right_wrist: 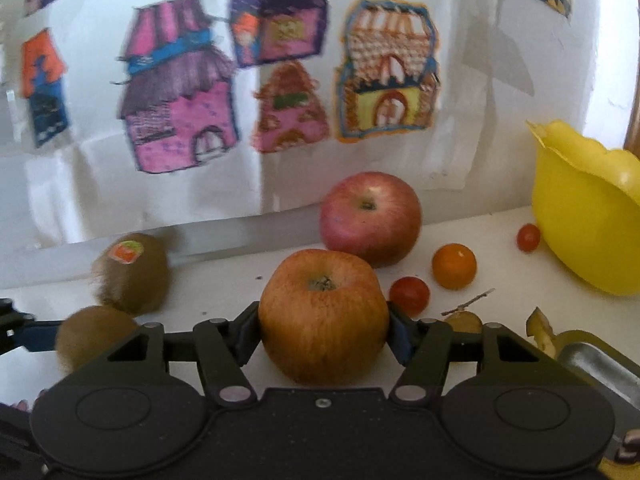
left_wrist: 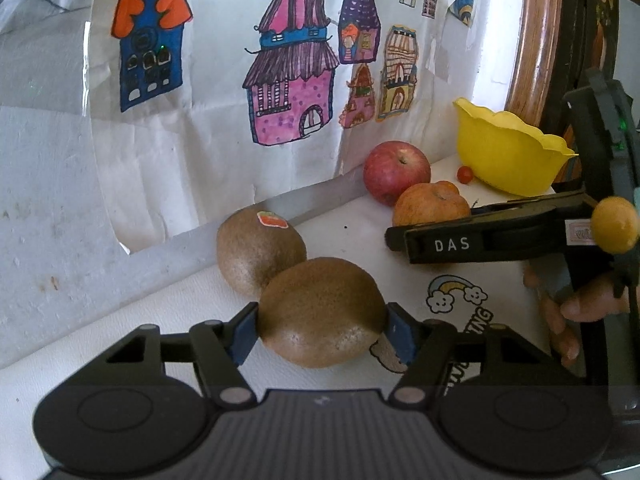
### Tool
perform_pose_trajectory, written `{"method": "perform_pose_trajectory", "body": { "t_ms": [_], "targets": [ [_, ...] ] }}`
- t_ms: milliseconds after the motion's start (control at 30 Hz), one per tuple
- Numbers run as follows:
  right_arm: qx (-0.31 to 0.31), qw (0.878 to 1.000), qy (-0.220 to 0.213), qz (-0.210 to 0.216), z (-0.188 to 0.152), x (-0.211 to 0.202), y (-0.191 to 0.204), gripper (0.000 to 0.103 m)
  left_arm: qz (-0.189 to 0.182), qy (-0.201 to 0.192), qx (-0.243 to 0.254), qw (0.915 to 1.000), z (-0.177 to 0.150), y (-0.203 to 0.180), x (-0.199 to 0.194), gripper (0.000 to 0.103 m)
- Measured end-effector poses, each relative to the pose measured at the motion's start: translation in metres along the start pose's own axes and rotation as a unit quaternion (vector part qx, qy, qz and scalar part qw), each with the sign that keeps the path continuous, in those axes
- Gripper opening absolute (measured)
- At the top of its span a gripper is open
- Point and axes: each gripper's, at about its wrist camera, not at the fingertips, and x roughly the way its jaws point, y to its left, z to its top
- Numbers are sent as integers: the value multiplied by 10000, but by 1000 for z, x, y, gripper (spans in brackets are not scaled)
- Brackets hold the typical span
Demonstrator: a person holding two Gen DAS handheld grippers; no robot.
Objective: Organize fruits
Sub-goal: 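Grasp the brown kiwi with the left tool while the right tool grasps the red apple, then carry the kiwi over the steel tray with the left tool while the right tool carries the apple there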
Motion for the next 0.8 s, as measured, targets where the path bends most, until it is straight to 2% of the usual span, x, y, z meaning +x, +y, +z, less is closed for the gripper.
{"method": "perform_pose_trajectory", "body": {
  "t_ms": [167,433,800],
  "targets": [
    [-171,9997,-50,181,1,-26,11,64,-178,78,72,9998,-4,-4,-7,70],
    [-7,9991,-329,273,-10,-79,11,64,-309,116,125,9994,-15,-8,-26,70],
    [100,9962,-867,15,-31,-168,-8,64,-613,-138,251,9977,-17,-32,-61,70]
  ]
}}
